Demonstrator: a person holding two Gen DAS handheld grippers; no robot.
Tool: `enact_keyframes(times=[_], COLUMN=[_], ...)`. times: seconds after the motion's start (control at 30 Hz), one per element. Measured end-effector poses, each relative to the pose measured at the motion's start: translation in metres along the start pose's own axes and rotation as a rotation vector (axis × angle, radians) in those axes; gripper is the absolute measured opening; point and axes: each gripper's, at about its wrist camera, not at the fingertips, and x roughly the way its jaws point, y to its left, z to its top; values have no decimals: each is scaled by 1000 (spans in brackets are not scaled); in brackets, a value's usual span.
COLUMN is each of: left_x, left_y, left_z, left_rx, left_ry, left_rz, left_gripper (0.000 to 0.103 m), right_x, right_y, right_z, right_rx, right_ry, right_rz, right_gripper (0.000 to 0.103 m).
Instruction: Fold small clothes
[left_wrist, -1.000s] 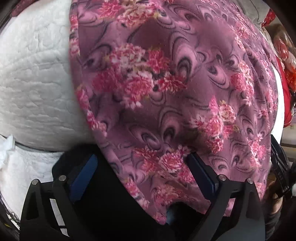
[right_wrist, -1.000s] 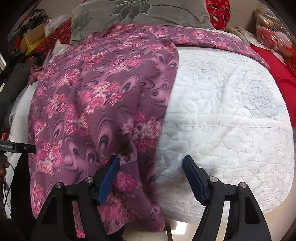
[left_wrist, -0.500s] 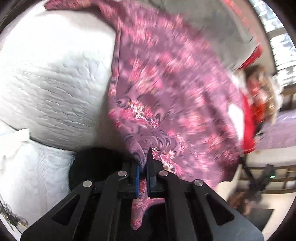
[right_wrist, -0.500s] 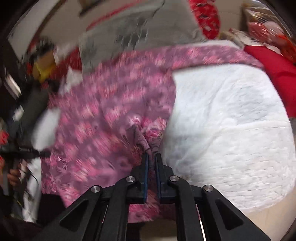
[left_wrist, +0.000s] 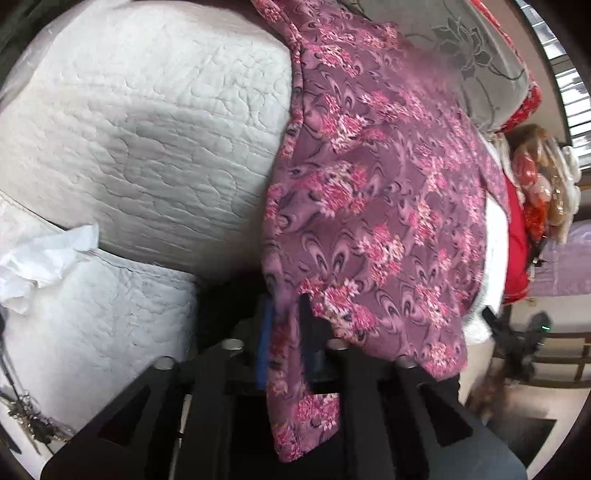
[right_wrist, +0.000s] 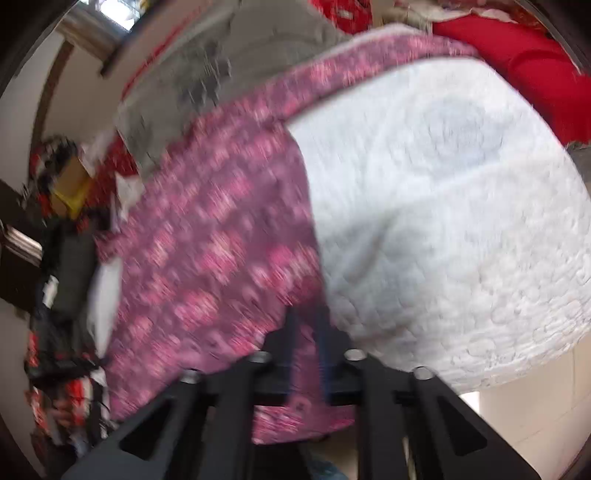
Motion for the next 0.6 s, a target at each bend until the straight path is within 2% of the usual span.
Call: enact_keyframes(times=[0.03,0.07,0.17,0.23,0.27,0.3,0.33,0.37,0.5,0.6], left_x=[1,2,8,17,19,21,23,22,11,-4], left_y=[2,1,-2,-3,-1,-1,0,2,6,-4], left_z=[-2,-4,-9,-9,-9,-10,-10,-10,-6,6], left_rx=[1,4,11,3,4,4,2,3,3,21], left_ry=[1,0,23,51,62,70,81,86,58,21], left_rz=[-5,0,32,55,62,67,78,84,95,73], left_gripper=[33,40,41,41,41,41,41,41,41,41], right_x=[6,15,41,46,46,46,43,40,7,5], right_y=[-2,-6,-16,-13,-9,-5,-2,-1,-16,-34], right_z=[-3,-8,-23,-32,-34,-35,-35,-34,-28,-22], right_rx=[-4,-8,-6,-39,-71,-101,-120,-128,-90,-29], right_ry=[13,34,96,92,78,74,74,84,2,38], right_rz=[-17,-46,-79,-87,-105,-120,-107,-85,-129,-139], right_gripper=[45,46,46,46,40,28,6,2,2,2])
